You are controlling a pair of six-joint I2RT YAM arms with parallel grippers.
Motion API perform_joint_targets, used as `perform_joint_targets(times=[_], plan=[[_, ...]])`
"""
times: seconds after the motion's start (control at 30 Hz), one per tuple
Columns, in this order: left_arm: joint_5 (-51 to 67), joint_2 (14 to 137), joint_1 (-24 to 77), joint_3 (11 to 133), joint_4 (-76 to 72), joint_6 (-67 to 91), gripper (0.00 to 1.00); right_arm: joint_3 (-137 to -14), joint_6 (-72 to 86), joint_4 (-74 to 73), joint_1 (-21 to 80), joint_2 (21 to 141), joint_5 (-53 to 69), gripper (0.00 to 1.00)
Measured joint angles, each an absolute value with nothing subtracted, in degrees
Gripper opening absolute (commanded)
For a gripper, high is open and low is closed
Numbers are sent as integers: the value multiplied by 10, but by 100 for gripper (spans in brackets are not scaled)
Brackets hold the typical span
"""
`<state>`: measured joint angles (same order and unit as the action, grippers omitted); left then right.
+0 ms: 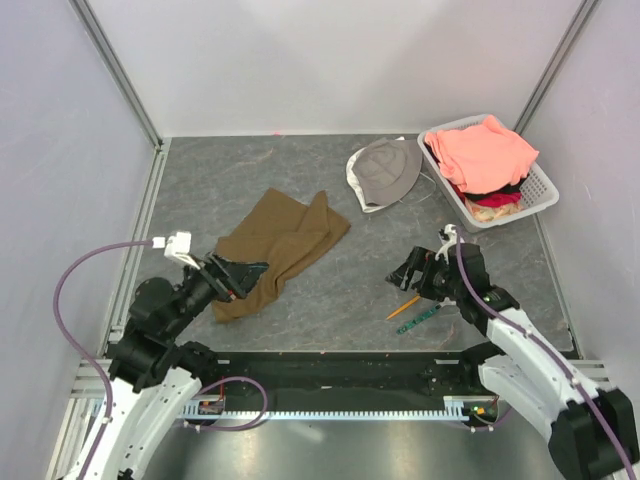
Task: Fold the napkin into a case and place the utensils inside
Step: Move the crumpled napkin to the center of the board.
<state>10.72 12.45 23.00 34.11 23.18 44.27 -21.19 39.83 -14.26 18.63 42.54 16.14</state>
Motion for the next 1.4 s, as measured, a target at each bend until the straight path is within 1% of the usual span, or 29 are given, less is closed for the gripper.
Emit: perform_joint_targets(times=[0.1, 0.13, 0.27, 0.4, 0.5, 0.53, 0.57, 0.63, 0.7, 0.8, 0.93, 1.07, 1.2, 1.3, 1.33, 1.4], plan=[[112, 197, 230, 353, 280, 442, 88, -251, 381, -142, 201, 509, 149, 98], [113, 225, 230, 357, 292, 442, 84, -268, 376, -142, 210, 534, 143, 98], [122, 311, 230, 360, 322, 442, 81, -366, 370, -118, 273, 663, 113, 98], [139, 352, 230, 354, 327, 442, 77, -486, 372, -77, 350, 816, 77, 98], [152, 358, 230, 344, 327, 442, 71, -578, 374, -61, 404, 919, 57, 96], [155, 356, 230, 342, 329, 442, 65, -610, 375, -57, 421, 953, 52, 95], [156, 354, 230, 342, 329, 442, 62, -646, 375, -52, 438, 988, 46, 91], [157, 344, 230, 341, 329, 442, 53, -702, 376, -47, 462, 1047, 41, 86], [155, 331, 230, 341, 329, 442, 50, -759, 378, -43, 479, 1103, 42, 81], [141, 317, 230, 341, 332, 442, 51, -805, 383, -36, 488, 1159, 41, 75], [95, 322, 230, 350, 352, 442, 59, -813, 383, -39, 484, 1192, 26, 72], [44, 366, 230, 392, 373, 442, 60, -788, 384, -22, 481, 1193, 14, 72], [8, 422, 230, 432, 375, 442, 61, -707, 383, 23, 482, 1147, 5, 72], [-6, 466, 230, 444, 372, 442, 61, -632, 385, 35, 486, 1092, 3, 77], [-11, 483, 230, 446, 369, 442, 61, -611, 385, 34, 487, 1074, 1, 83], [-15, 524, 230, 446, 361, 442, 59, -571, 386, 13, 490, 1030, -4, 88]])
